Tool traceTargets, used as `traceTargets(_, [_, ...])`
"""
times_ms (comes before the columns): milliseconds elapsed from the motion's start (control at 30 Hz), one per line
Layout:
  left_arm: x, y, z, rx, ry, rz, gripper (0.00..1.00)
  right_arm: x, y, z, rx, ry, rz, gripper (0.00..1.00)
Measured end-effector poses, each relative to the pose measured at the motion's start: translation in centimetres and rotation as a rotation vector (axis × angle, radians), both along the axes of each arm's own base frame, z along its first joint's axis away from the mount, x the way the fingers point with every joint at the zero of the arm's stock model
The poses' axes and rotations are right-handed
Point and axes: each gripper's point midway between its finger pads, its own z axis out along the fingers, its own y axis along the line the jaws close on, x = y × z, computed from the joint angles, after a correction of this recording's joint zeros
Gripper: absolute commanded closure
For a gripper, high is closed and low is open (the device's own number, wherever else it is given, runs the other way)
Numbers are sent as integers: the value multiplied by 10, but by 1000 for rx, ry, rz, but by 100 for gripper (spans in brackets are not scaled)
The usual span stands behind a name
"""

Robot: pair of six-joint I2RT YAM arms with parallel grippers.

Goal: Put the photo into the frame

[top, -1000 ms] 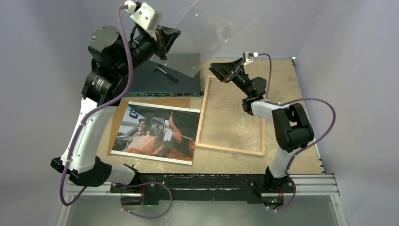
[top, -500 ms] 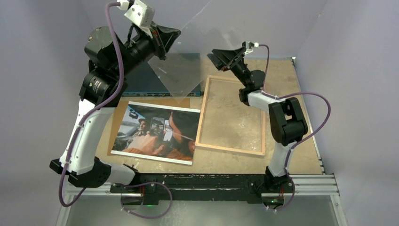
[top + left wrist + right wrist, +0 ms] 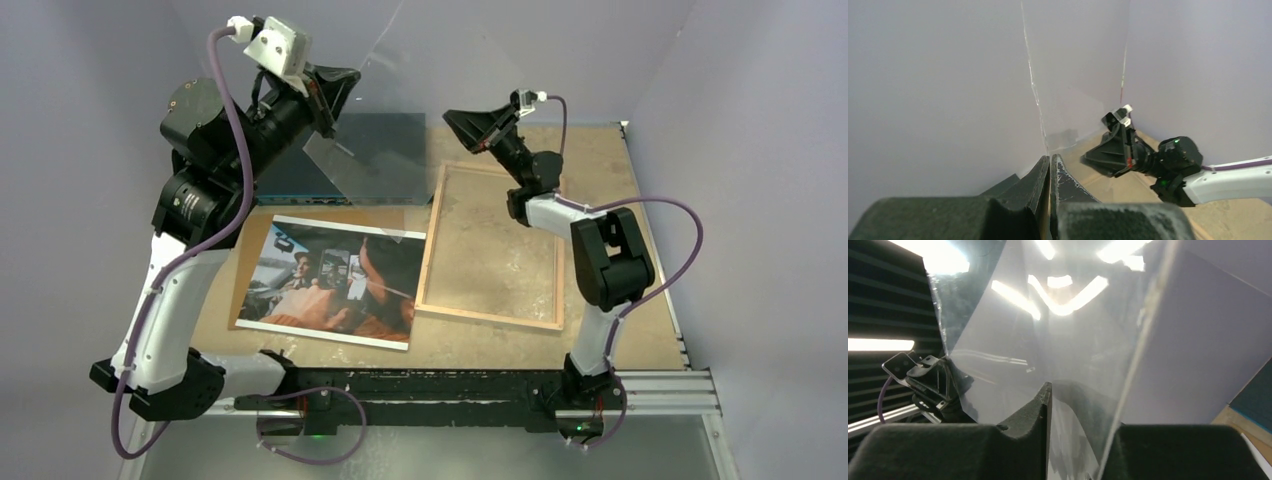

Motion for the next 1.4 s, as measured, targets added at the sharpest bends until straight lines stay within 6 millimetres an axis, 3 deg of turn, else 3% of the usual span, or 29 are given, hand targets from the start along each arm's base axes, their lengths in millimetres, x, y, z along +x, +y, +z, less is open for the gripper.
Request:
traceTargets(100, [2,8,-6,23,-2,43,100,-5,-3,4,-13,-16,9,95])
traceTargets(133, [2,12,-8,28,-1,58,92,-7,-5,6,-17,-26,10,97])
traceTargets(200, [-1,17,-13,39,5,78,56,-11,-10,13,-27,-51,10,100])
traceTargets(267, [-4,21,-18,50,10,87,31,-17,-14,20,-41,-79,15,100])
traceTargets(400, [-8,24,-37,65,55,91,14,-32,-22,38,-60,-139,22,100])
traceTargets(533, [3,27,-62,98,114,119,11,-44,-29,44,-110,-190,39,100])
traceTargets(733, [45,55,-117,153,243,234,12,-60,-45,35,-204,-203,104,100])
traceTargets(867, [73,73,-152,185,328,241,12,-94,-54,20,-324,-279,83,100])
traceTargets(1033, [95,96,-187,148,455,110,8,-134,-58,42,-454,-469,-6,100])
traceTargets(1167, [89,92,-208,97,549,-92,9,-150,-60,47,-496,-542,-5,100])
traceTargets(1400, [29,54,-201,49,543,-498,12,-139,-65,34,-519,-483,15,100])
